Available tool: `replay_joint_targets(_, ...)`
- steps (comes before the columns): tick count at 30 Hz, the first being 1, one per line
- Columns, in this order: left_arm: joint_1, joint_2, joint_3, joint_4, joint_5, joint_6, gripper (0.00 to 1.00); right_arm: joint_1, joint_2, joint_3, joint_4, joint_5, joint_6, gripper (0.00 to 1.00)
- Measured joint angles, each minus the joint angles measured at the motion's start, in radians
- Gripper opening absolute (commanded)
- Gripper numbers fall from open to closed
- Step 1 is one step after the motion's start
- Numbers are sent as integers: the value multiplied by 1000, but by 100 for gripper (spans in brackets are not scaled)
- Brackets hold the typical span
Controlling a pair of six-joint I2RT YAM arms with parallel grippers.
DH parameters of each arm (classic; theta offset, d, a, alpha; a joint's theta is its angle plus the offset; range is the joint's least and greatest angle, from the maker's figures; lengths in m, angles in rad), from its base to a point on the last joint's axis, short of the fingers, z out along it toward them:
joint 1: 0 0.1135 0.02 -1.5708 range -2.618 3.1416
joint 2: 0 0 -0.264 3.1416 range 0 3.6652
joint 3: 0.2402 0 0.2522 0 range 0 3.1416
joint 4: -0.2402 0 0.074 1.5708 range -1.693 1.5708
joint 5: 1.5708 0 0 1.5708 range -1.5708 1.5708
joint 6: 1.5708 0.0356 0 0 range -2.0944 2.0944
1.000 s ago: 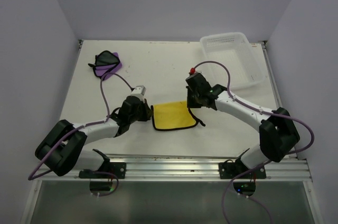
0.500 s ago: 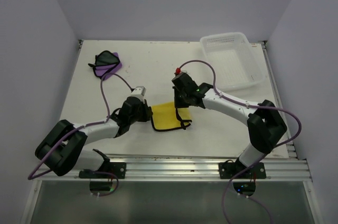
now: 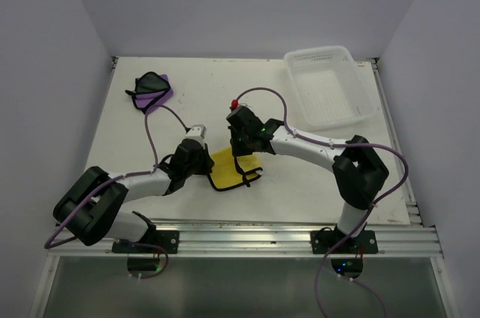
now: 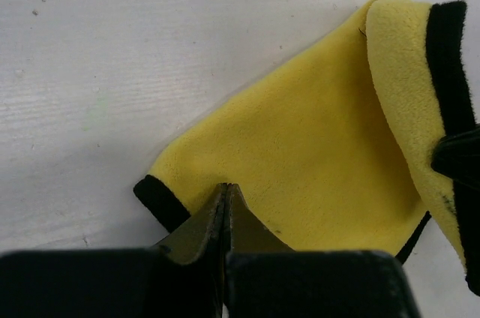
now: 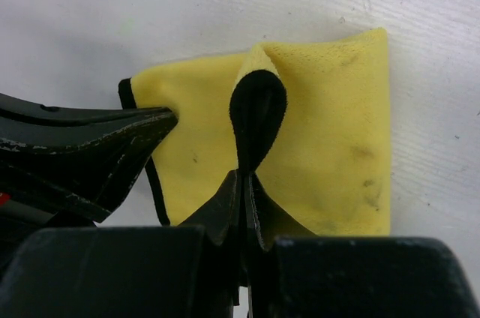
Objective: Roll the towels
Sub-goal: Fold the towel
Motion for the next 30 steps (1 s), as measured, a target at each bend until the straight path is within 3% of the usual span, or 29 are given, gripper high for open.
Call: replay_joint_targets(30, -1, 20, 2, 15, -22, -19, 0, 91, 124, 45, 125, -90, 34, 0)
